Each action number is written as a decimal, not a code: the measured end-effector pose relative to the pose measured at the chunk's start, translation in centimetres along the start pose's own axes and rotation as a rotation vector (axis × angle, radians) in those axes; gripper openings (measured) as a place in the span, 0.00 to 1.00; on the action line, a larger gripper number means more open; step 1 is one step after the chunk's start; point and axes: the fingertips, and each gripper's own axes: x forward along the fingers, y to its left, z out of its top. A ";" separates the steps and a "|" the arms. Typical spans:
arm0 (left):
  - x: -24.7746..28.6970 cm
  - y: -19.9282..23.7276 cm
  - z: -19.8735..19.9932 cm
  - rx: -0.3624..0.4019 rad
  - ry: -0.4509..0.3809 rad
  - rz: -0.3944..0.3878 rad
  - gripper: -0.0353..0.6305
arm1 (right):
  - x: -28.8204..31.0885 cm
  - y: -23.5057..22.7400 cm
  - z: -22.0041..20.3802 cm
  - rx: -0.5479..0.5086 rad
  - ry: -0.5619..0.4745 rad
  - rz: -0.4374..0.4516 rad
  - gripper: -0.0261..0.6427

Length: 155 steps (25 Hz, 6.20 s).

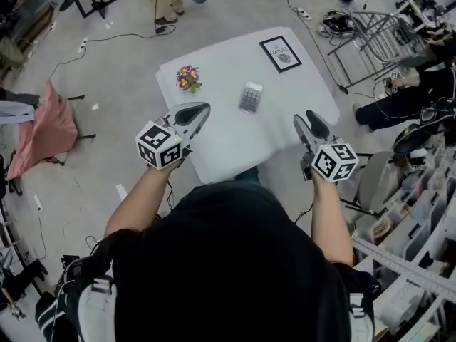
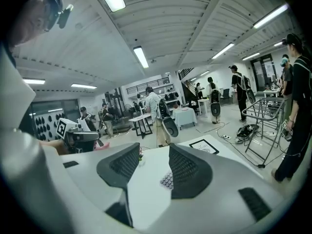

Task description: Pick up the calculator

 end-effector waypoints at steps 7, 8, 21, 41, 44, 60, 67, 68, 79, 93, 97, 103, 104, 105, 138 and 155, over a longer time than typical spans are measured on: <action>3.5 3.1 0.1 -0.035 0.022 0.080 0.08 | 5.6 -4.4 3.2 -0.018 0.020 0.063 0.33; 4.1 3.6 0.3 -0.041 0.022 0.088 0.08 | 6.5 -5.0 3.6 -0.020 0.026 0.072 0.33; 12.8 7.8 1.8 -0.099 0.030 0.181 0.08 | 16.0 -12.5 6.3 -0.024 0.124 0.194 0.33; 15.8 10.4 -6.9 -0.199 0.127 0.305 0.08 | 27.1 -15.8 -3.2 -0.051 0.474 0.403 0.33; 15.6 10.6 -8.7 -0.222 0.140 0.311 0.08 | 28.2 -15.5 -5.6 -0.078 0.541 0.439 0.33; 17.6 10.4 -16.7 -0.307 0.218 0.289 0.08 | 33.8 -14.8 -14.8 -0.136 0.800 0.572 0.30; 18.8 10.0 -20.8 -0.330 0.277 0.263 0.08 | 35.0 -14.5 -18.3 -0.133 0.887 0.609 0.28; 19.1 9.9 -21.3 -0.339 0.283 0.256 0.08 | 35.2 -14.4 -18.7 -0.137 0.900 0.615 0.28; 21.8 8.7 -27.2 -0.373 0.387 0.186 0.08 | 36.0 -13.9 -22.2 -0.150 1.016 0.678 0.26; 27.7 4.1 -32.0 -0.348 0.474 0.153 0.08 | 33.0 -16.6 -23.6 -0.094 1.061 0.808 0.24; 25.7 5.8 -31.5 -0.352 0.473 0.138 0.08 | 34.2 -13.7 -23.5 -0.055 1.075 0.811 0.23; 25.1 6.6 -31.2 -0.350 0.471 0.117 0.08 | 34.9 -12.9 -23.5 -0.012 1.124 0.813 0.23; 25.0 6.7 -31.3 -0.344 0.471 0.113 0.08 | 34.9 -12.7 -23.4 0.009 1.137 0.829 0.22; 25.0 6.7 -31.3 -0.336 0.471 0.109 0.08 | 34.8 -12.4 -23.2 0.035 1.149 0.850 0.21; 23.1 6.1 -28.7 -0.241 0.467 0.099 0.08 | 31.4 -10.7 -20.2 0.103 1.125 0.934 0.20; 19.4 4.9 -22.7 -0.154 0.438 0.074 0.08 | 27.4 -11.7 -12.5 0.161 0.868 0.813 0.20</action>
